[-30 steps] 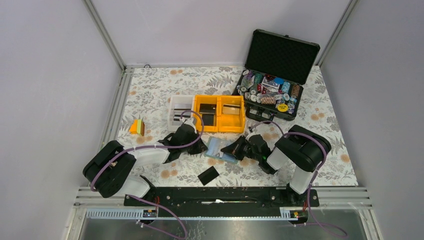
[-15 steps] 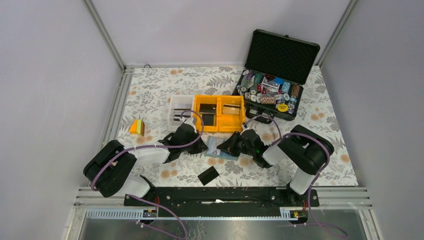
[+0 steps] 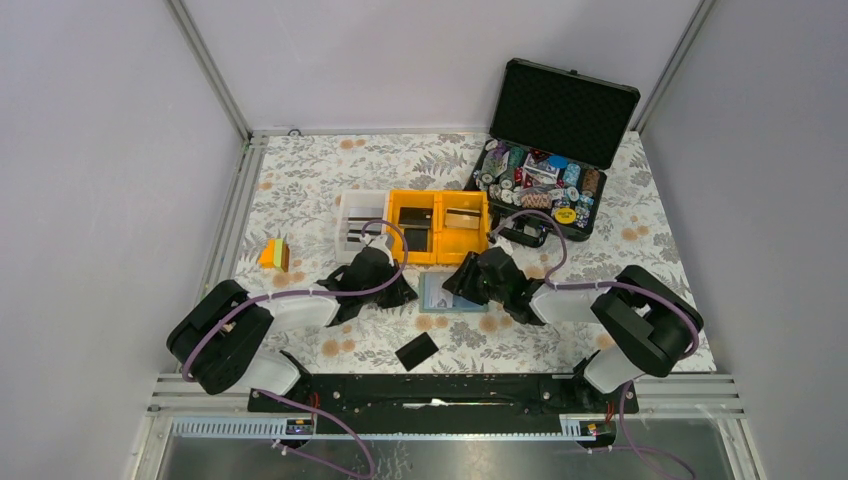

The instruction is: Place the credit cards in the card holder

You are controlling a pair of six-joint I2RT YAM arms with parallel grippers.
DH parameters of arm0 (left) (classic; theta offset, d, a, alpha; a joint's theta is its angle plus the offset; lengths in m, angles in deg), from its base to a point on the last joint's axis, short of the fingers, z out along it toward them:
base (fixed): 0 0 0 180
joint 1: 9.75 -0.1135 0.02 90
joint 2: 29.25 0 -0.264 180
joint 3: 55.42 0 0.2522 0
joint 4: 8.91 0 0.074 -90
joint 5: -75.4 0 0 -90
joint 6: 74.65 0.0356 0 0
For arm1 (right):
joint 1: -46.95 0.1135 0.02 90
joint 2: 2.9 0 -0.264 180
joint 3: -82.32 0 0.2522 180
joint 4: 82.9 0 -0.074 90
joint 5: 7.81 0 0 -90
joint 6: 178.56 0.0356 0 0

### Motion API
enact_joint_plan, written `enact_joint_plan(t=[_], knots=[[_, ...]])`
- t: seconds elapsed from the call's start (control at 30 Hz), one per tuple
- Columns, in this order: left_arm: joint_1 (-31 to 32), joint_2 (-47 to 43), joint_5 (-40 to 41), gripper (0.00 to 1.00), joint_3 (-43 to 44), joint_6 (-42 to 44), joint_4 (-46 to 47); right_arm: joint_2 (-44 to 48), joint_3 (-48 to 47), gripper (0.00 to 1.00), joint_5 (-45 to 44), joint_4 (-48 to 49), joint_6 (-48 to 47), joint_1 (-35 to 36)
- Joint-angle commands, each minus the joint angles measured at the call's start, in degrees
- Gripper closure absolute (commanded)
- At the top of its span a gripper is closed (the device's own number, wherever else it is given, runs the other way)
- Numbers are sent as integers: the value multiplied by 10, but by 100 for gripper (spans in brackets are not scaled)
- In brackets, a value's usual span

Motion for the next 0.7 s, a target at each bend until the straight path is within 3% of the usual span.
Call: enact_joint_plan(t=[0.0,0.27,0.67], knots=[[2,-2,-10,100,6,0,33,-10,-31,52,-42,-72,-48,7],[2,7,-16,100,7,8,41,-46,-75,60,-39,-83,-71,31],[2,18,-25,100,9,15,62,-84,-163,55,-60,-142,-124,78]])
